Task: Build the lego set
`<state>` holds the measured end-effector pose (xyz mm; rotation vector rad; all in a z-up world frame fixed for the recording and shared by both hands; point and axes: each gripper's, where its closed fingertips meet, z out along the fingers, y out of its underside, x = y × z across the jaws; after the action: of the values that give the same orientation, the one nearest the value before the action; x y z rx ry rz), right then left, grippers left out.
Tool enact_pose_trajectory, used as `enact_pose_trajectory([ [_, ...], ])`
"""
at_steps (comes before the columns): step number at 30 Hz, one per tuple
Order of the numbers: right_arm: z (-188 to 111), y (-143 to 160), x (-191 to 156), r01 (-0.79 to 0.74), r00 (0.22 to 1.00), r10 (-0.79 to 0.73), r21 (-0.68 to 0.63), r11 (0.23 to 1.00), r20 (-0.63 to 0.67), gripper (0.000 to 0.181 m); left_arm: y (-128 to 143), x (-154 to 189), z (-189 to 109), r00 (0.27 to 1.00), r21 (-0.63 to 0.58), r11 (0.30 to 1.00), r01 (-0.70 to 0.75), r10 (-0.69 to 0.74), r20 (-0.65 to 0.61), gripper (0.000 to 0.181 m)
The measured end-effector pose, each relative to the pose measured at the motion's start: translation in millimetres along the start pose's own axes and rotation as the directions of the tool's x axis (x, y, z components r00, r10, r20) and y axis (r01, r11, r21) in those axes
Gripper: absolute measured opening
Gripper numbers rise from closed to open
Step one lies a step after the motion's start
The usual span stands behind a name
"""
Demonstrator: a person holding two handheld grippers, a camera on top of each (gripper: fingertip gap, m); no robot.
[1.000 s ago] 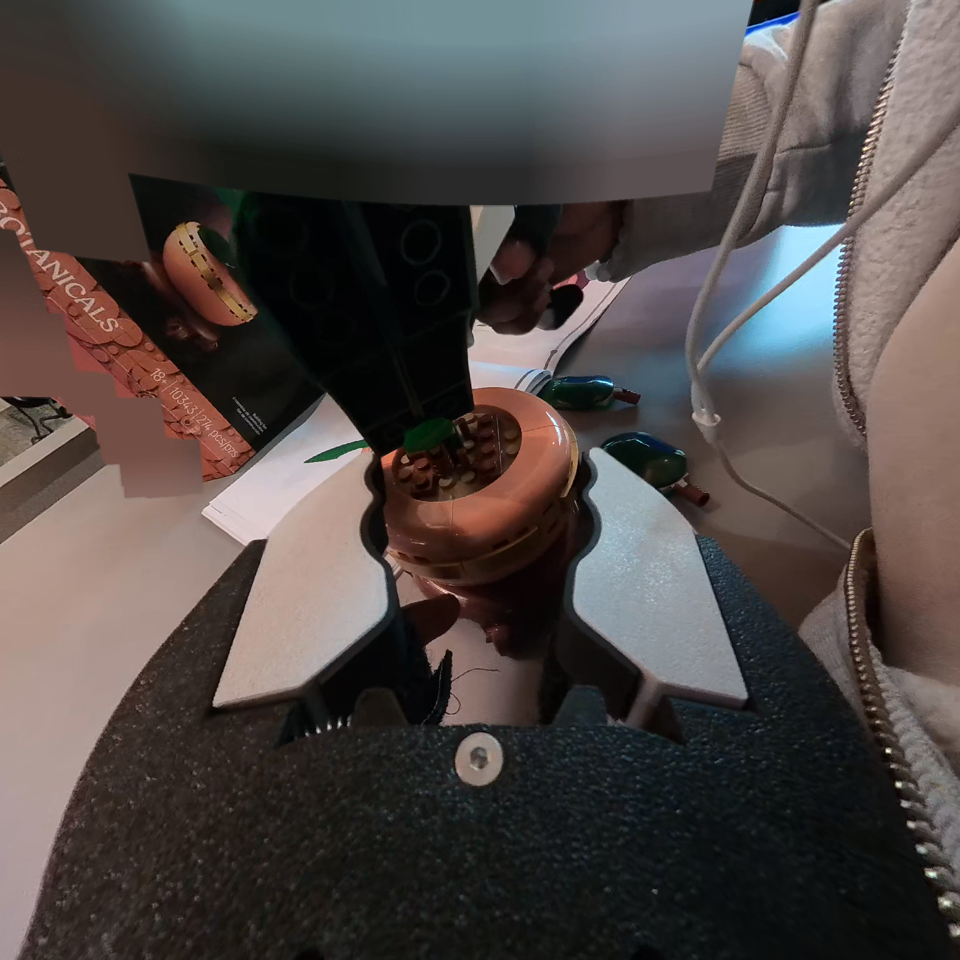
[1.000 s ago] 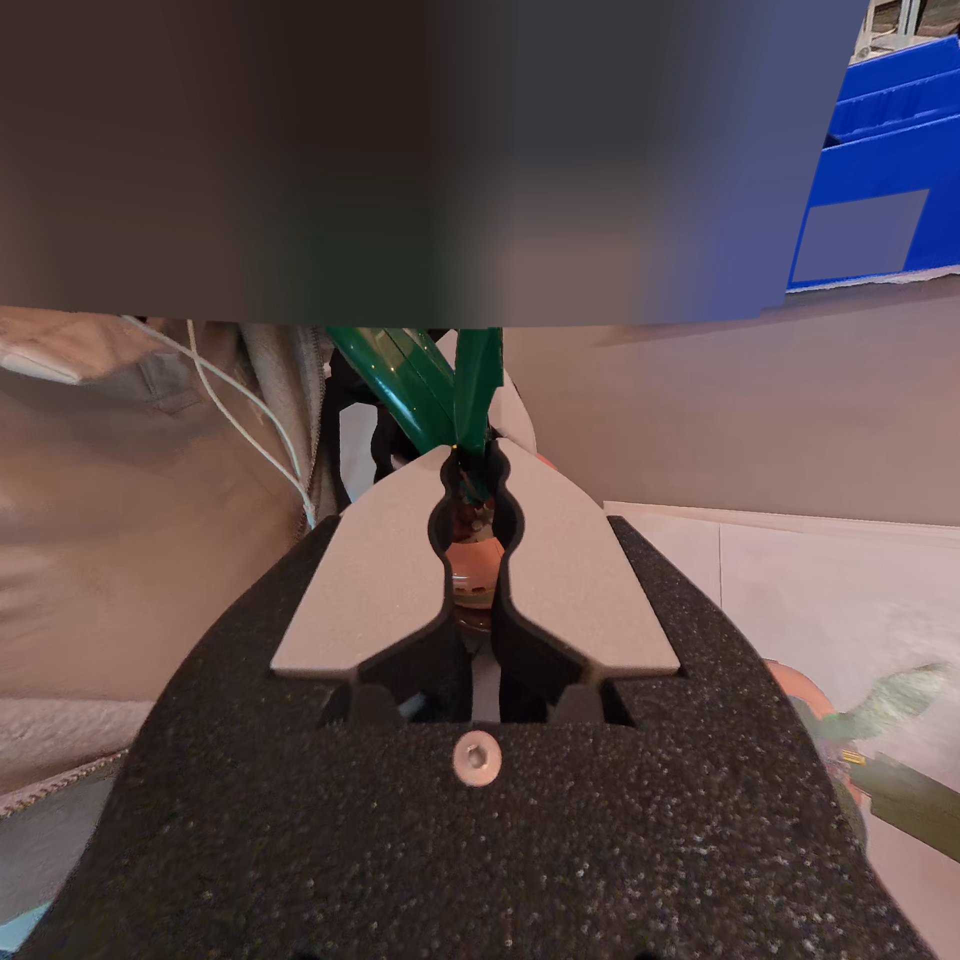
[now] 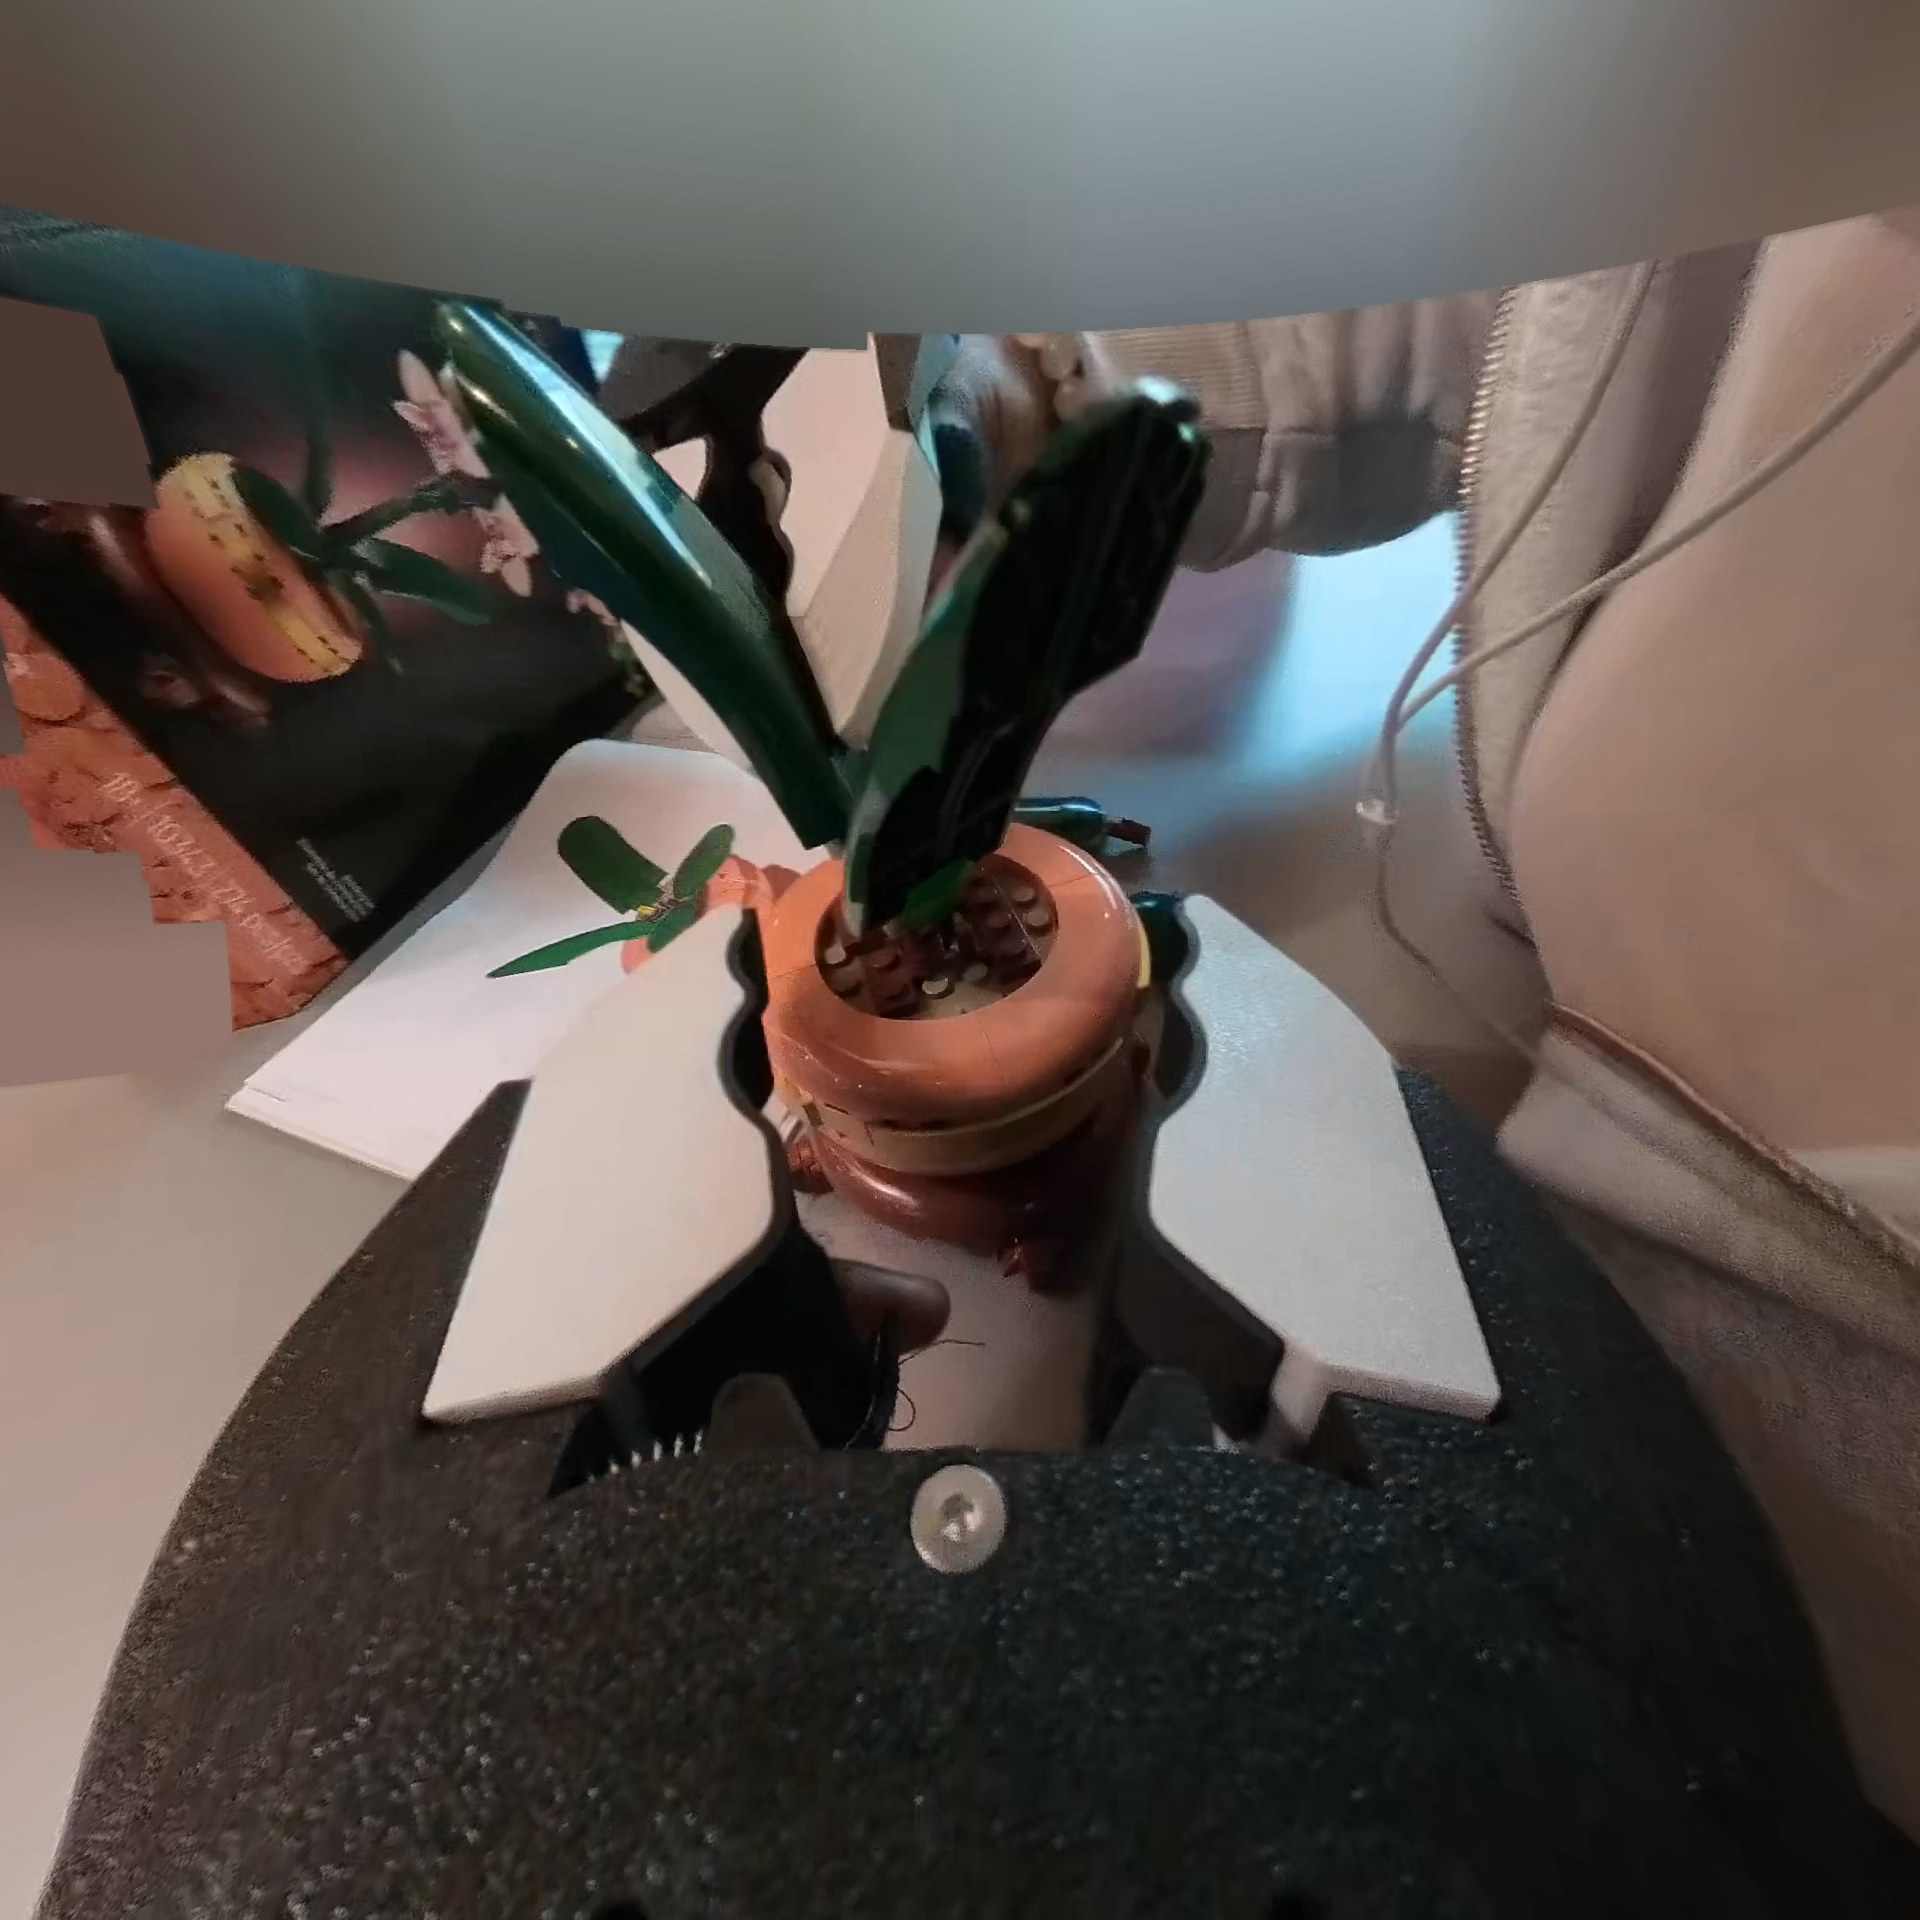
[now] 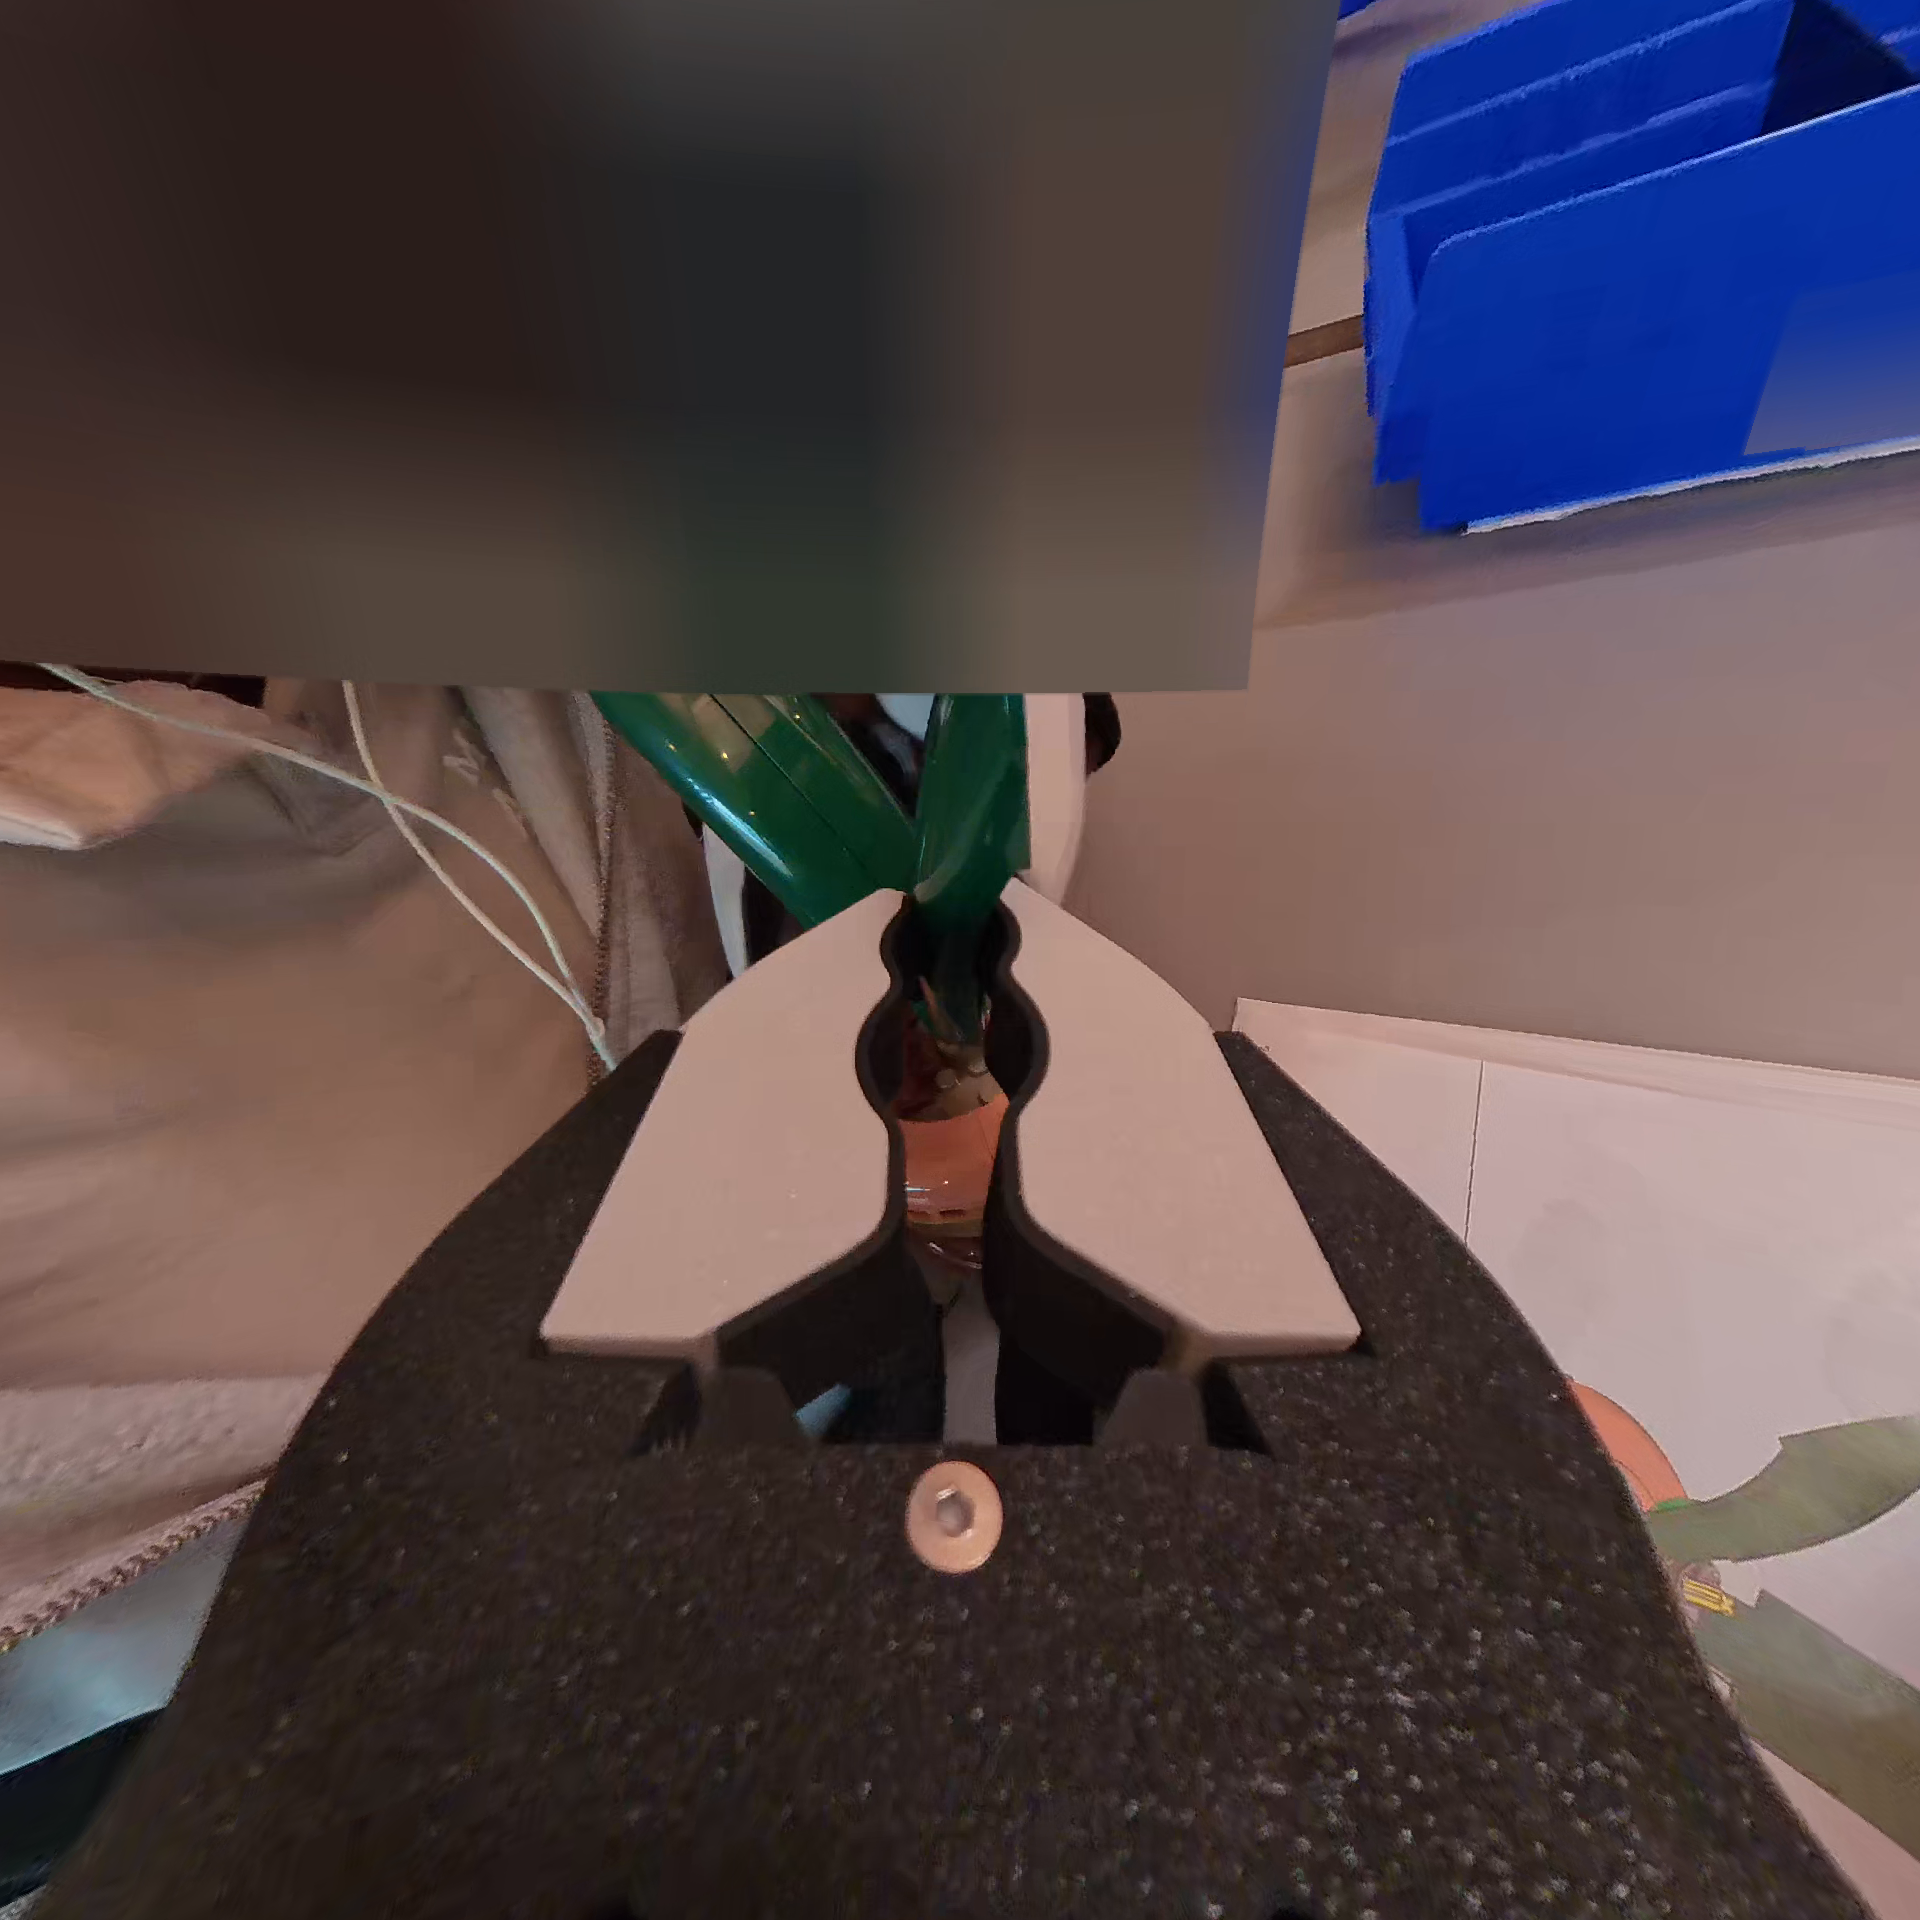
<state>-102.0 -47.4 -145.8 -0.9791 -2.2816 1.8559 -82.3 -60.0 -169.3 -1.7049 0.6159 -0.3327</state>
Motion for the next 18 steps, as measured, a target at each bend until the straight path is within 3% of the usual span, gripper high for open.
enact_pose_trajectory([
  [2, 1, 0, -1, 0.010, 1.000, -0.010, -0.003, 1.000, 0.003, 0.009, -5, 5, -6, 0.995, -0.016, 1.000, 0.002, -0.004, -0.104, 0.065],
  [6, 2, 0, -2, 0.033, 0.999, -0.033, -0.010, 0.999, 0.006, 0.009, 4, 2, -5, 0.975, -0.132, 0.990, -0.042, 0.011, -0.223, 0.074],
  [9, 2, 0, -2, 0.037, 0.999, -0.037, 0.000, 0.999, 0.013, 0.009, 8, 13, -2, 0.943, -0.127, 0.989, -0.072, 0.026, -0.331, 0.071],
  [18, 4, 0, -2, 0.054, 0.998, -0.054, 0.004, 0.999, 0.019, 0.009, 7, 13, -3, 0.928, -0.111, 0.988, -0.108, 0.060, -0.367, 0.064],
])
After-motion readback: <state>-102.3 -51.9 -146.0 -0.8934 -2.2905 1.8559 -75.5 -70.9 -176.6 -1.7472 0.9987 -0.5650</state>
